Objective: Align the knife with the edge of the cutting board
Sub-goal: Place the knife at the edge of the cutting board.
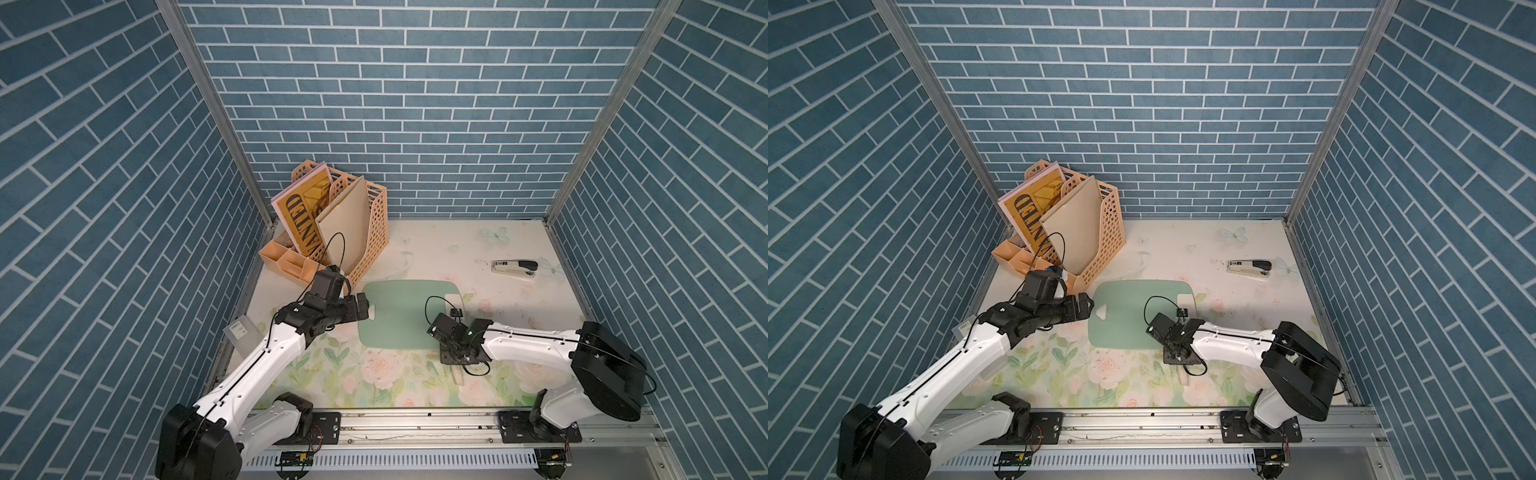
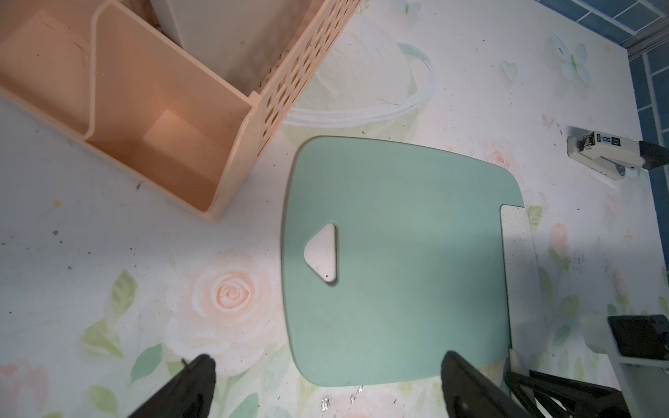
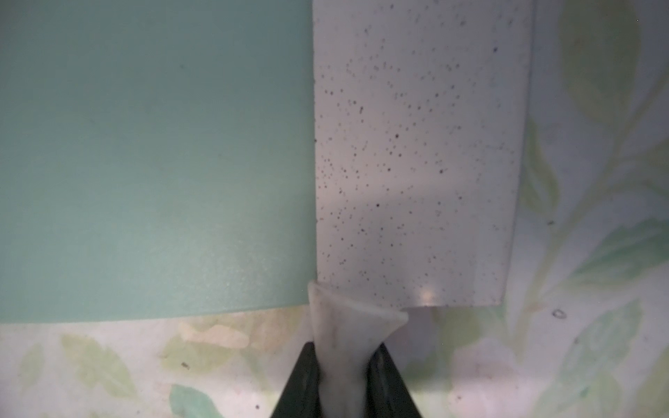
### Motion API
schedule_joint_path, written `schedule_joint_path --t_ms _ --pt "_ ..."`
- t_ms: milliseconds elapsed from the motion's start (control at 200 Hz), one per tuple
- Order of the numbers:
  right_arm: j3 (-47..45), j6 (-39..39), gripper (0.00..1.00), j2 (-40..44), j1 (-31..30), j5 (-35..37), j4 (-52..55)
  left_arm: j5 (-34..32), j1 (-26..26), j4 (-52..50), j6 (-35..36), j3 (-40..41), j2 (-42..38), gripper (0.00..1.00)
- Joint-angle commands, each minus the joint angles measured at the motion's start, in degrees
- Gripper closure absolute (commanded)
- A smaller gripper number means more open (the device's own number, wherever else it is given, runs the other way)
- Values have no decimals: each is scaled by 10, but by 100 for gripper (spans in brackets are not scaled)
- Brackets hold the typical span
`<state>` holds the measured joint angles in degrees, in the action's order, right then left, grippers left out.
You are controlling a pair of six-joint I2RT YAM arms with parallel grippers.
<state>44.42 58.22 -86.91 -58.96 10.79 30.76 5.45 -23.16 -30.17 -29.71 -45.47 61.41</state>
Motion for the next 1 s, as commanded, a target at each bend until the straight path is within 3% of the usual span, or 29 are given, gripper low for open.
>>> schedule_joint_path --t_ms 0,460,995 --pt "-3 -1 82 -17 2 -8 -1 0 1 -9 6 5 -1 0" --pt "-6 1 64 -15 2 -5 1 1 1 -9 6 6 -2 0" --pt "-6 1 61 -16 2 -4 2 -1 -3 -9 7 5 -1 0"
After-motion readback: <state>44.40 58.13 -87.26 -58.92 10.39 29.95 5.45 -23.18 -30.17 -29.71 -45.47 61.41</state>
